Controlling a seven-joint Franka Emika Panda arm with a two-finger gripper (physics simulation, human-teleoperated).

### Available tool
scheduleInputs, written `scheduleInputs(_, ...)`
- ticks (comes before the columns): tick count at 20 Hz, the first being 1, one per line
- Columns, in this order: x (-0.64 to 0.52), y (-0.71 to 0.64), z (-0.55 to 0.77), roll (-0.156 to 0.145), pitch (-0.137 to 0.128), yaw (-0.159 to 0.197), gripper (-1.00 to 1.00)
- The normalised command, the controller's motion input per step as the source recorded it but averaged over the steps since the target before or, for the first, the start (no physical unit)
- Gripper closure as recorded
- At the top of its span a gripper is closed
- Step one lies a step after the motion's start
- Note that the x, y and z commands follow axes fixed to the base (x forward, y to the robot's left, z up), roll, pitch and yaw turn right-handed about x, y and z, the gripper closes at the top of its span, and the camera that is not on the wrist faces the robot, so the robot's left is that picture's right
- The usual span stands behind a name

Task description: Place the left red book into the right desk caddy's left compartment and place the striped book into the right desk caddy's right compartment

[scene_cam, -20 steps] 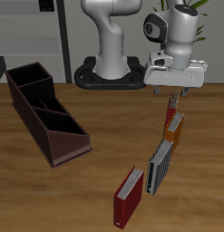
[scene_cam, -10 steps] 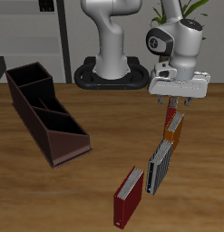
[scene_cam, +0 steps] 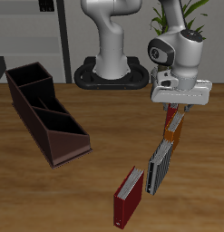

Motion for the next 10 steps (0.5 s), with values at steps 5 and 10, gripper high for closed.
scheduleInputs(5, -0.03, -0.03, -0.02, 0.005, 0.002, -0.001, 1.00)
scheduleInputs(10, -0.06, -0.15, 0.16, 0.002, -0.023, 0.008, 1.00)
